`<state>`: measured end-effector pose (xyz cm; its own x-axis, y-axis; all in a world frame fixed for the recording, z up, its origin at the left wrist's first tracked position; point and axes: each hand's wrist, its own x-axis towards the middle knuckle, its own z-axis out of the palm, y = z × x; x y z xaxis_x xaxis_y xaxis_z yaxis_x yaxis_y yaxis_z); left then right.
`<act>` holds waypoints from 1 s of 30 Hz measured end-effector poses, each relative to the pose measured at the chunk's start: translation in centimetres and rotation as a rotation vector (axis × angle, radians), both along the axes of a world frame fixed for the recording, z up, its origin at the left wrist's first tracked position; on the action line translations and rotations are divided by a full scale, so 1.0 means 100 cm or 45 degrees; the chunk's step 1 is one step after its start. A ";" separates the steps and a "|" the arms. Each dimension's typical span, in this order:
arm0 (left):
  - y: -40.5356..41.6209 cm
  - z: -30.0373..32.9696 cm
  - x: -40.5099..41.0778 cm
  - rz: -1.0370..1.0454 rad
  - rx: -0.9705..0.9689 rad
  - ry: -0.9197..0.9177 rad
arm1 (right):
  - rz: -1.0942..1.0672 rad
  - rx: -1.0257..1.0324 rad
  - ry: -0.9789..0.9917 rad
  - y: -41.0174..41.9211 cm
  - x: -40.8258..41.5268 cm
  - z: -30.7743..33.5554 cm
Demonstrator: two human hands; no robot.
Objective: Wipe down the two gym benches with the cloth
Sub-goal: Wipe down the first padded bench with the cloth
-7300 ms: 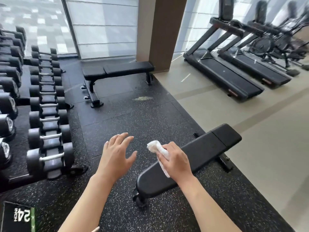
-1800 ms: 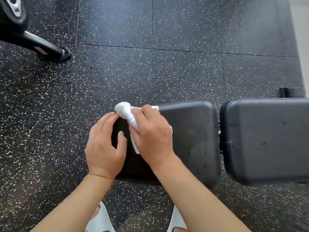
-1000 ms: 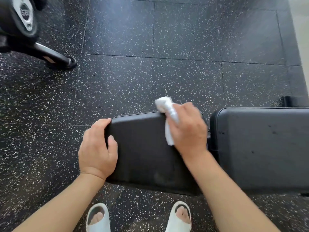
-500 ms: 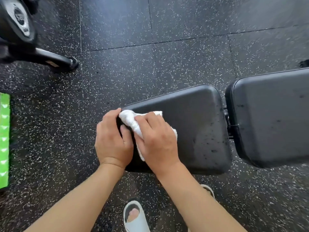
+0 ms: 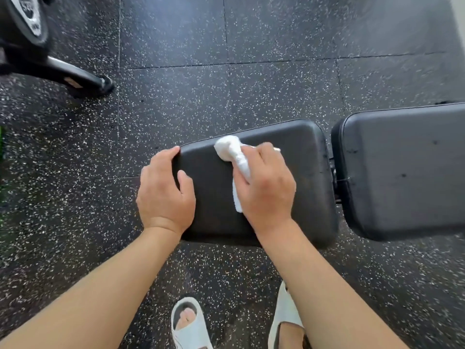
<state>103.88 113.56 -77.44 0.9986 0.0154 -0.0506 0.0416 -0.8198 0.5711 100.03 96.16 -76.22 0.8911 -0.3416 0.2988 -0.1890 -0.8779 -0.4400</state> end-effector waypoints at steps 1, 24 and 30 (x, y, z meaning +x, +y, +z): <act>0.000 -0.001 0.000 0.003 0.000 0.004 | 0.036 0.009 -0.012 0.014 0.015 0.002; 0.002 -0.001 0.001 -0.011 -0.032 -0.007 | 0.272 -0.048 0.061 0.019 0.034 0.017; 0.002 -0.001 0.000 0.000 -0.040 -0.029 | 0.573 0.077 0.042 -0.023 -0.081 0.013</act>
